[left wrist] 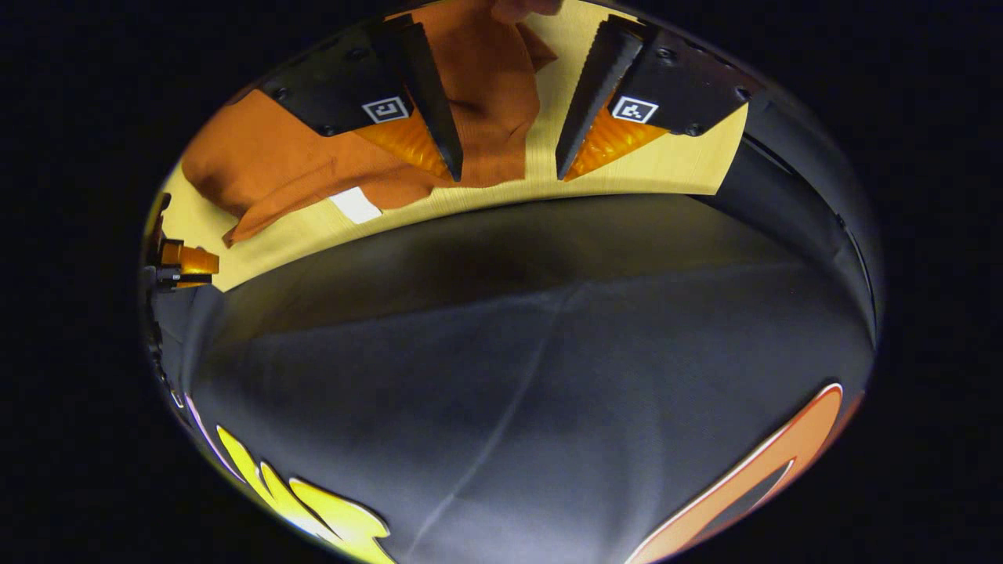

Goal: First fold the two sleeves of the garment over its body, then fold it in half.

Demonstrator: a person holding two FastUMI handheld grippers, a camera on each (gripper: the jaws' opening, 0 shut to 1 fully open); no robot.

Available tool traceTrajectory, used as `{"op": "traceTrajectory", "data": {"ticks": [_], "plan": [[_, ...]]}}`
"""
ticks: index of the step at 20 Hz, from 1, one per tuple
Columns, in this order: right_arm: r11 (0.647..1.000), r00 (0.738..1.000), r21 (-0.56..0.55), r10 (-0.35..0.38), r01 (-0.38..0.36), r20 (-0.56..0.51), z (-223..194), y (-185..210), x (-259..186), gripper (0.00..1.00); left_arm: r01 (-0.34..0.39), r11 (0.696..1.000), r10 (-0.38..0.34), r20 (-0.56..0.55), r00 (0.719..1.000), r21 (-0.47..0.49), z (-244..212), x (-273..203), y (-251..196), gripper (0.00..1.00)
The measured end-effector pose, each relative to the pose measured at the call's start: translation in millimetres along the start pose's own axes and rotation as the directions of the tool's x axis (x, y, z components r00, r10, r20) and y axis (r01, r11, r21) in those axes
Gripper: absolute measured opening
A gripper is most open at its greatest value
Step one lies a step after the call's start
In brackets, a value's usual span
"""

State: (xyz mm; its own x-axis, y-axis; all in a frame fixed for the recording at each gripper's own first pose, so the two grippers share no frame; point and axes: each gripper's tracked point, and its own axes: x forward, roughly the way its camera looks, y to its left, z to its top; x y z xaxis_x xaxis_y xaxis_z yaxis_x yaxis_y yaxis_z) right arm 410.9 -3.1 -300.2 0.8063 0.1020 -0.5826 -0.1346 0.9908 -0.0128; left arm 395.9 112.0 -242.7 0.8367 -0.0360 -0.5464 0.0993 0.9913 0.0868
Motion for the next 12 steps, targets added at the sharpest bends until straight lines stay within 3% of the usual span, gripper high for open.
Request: {"op": "traceTrajectory", "data": {"ticks": [1, 3, 4, 5, 9, 12], "plan": [[1.0, 1.0, -0.016, -0.004, 0.004, -0.009, 2, 1, -11, 0.55, 0.002, 1.0, -0.002, 0.019, 1.0, -0.024, 8, -12, 0, 0.79], [0.999, 1.0, -0.031, -0.014, 0.015, 0.027, 19, 7, -34, 0.6, 0.001, 0.999, 0.002, 0.068, 0.998, -0.042, 27, -36, -1, 0.79], [0.999, 0.999, -0.028, -0.015, 0.016, 0.048, 25, 11, -46, 0.58, -0.004, 0.999, 0.007, 0.097, 0.995, -0.038, 37, -49, -1, 0.79], [1.0, 0.997, -0.024, -0.014, 0.016, 0.07, 34, 17, -61, 0.69, -0.011, 0.999, 0.015, 0.13, 0.991, -0.032, 50, -67, -5, 0.79], [1.0, 0.987, -0.009, -0.026, 0.028, 0.159, 67, 28, -121, 0.71, -0.049, 0.996, 0.067, 0.247, 0.967, -0.077, 92, -130, -5, 0.87], [0.999, 0.959, 0.024, -0.049, 0.044, 0.278, 105, 32, -186, 0.71, -0.065, 0.991, 0.101, 0.33, 0.939, -0.119, 120, -198, -2, 0.92]]}}
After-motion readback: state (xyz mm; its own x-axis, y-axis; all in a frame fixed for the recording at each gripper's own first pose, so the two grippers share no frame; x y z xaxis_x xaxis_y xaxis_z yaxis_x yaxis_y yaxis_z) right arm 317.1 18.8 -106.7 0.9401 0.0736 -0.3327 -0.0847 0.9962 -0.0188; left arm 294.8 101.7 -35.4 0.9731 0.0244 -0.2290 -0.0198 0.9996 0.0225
